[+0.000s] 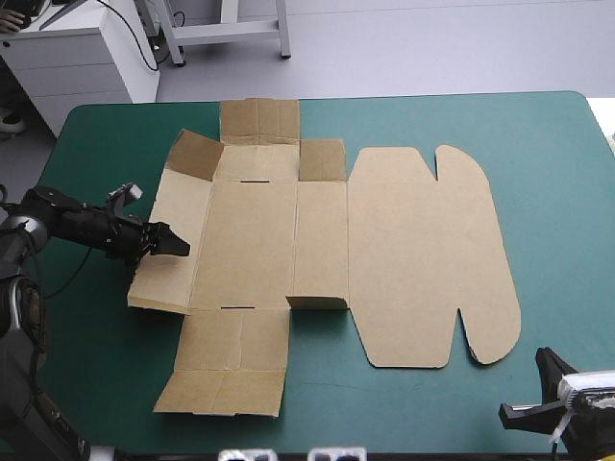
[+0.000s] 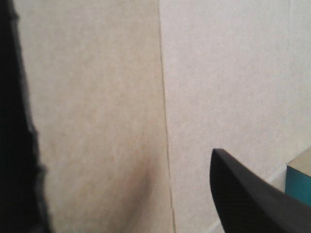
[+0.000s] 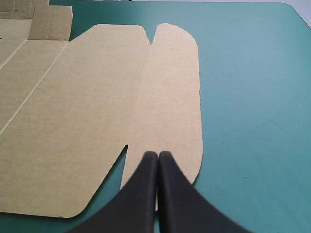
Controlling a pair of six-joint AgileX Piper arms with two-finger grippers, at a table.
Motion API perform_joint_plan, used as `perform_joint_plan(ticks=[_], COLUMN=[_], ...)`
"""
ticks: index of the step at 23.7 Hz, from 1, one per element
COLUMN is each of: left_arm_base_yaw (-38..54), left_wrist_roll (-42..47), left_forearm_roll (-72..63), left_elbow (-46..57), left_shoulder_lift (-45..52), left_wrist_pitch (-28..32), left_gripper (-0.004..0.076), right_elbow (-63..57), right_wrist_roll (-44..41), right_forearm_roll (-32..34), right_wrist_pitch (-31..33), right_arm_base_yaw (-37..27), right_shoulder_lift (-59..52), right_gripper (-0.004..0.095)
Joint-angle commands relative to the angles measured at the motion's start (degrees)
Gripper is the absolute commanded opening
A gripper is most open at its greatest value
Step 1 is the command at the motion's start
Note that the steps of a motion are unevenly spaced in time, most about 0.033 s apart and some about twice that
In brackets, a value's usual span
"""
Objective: Fold the box
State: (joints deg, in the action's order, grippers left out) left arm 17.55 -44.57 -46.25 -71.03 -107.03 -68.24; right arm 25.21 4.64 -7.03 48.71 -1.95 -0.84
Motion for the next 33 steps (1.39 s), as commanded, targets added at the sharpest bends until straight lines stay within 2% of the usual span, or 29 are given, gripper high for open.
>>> perform_joint_plan(ticks=[1,2,8,11,16,19,29,33], left_arm_base_yaw=[-2.7,-3.1,-7.0,-7.4,-7.7,-10.6,-29.3,-42.1], left_wrist_roll=[3.0,3.1,4.8,4.8,4.2,4.1,3.9,2.7], left_forearm_roll=[-2.7,-2.8,3.6,7.4,7.4,12.2,42.4,61.3], left_elbow=[-1.4,-1.4,-1.4,-1.4,-2.6,-8.0,-28.5,-33.1], left_shoulder_lift=[2.2,2.2,2.2,2.2,2.3,3.1,6.3,8.0], left_wrist_pitch=[-5.8,-5.8,-5.8,-5.8,-5.3,-5.3,-3.7,-1.0], left_gripper=[0.0445,0.0425,0.0178,0.0003,-0.0008,-0.0008,-0.0008,-0.0008], right_elbow=[1.2,1.2,1.2,1.2,1.2,1.2,1.2,1.2], right_wrist_roll=[0.3,0.3,0.3,0.1,0.1,0.2,0.1,0.1], right_forearm_roll=[-0.1,-0.1,-0.1,-0.1,-0.1,-0.1,-0.1,-0.1], right_wrist_pitch=[-3.9,-3.9,-3.9,-3.9,-3.9,-3.9,-3.9,-4.0], right_arm_base_yaw=[-0.4,-0.4,-0.4,-0.4,-0.4,-0.4,-0.4,-0.4], right_shoulder_lift=[-0.2,-0.2,-0.2,-0.2,-0.2,-0.2,-0.2,-0.2], right_gripper=[-0.0014,-0.0014,-0.0014,-0.0014,-0.0014,-0.0014,-0.0014,-0.0014])
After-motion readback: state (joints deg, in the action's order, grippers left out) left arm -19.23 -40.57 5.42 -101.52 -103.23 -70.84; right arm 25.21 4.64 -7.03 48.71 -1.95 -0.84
